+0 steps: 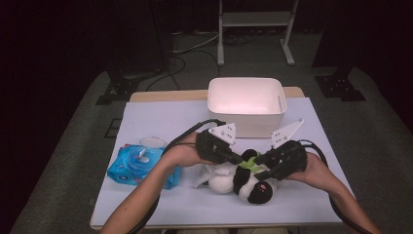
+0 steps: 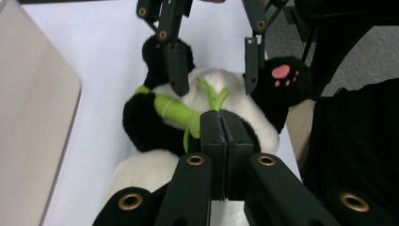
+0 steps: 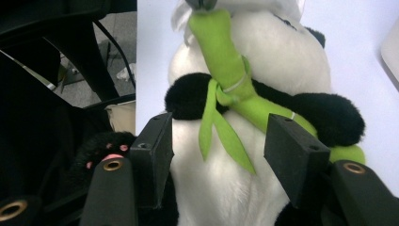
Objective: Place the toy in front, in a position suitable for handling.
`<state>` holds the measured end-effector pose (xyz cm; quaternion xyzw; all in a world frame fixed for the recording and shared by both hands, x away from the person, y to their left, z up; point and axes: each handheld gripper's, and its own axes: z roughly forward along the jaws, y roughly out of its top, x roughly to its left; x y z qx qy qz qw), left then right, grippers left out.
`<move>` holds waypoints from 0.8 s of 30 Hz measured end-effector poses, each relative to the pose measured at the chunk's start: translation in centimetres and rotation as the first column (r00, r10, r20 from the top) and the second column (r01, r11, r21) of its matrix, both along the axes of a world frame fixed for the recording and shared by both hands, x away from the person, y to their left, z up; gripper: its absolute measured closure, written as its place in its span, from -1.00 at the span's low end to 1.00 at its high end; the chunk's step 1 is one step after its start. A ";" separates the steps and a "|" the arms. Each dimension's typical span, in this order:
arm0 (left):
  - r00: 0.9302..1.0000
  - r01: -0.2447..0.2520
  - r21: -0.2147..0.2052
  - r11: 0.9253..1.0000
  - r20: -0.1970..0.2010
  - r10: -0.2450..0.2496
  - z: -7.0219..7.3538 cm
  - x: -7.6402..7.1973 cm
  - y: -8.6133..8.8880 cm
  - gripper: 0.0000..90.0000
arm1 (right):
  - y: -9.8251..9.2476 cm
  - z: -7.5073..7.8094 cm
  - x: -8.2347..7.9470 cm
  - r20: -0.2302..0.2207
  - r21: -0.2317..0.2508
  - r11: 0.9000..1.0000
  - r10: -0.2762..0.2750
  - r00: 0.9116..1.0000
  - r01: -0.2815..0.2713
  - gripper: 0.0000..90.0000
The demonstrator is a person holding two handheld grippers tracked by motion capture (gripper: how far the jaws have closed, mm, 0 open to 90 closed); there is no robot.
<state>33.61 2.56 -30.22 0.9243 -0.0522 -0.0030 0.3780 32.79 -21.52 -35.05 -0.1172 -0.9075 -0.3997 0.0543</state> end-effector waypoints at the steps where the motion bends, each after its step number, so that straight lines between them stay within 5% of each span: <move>1: 1.000 0.006 0.001 1.000 0.003 -0.006 0.2 -0.1 -0.3 0.99 | 0.0 0.1 0.0 0.001 -0.002 1.000 0.000 1.000 0.000 -0.08; 11: 0.999 0.046 0.020 0.999 0.013 -0.046 0.5 -0.1 -2.6 0.99 | -1.0 0.6 -0.5 0.008 0.021 1.000 -0.010 1.000 0.010 -0.07; 24: 1.000 -0.006 0.001 1.000 0.001 0.006 0.0 0.2 0.3 0.98 | 1.6 1.4 -0.1 0.032 0.051 0.998 0.032 0.999 -0.033 -0.02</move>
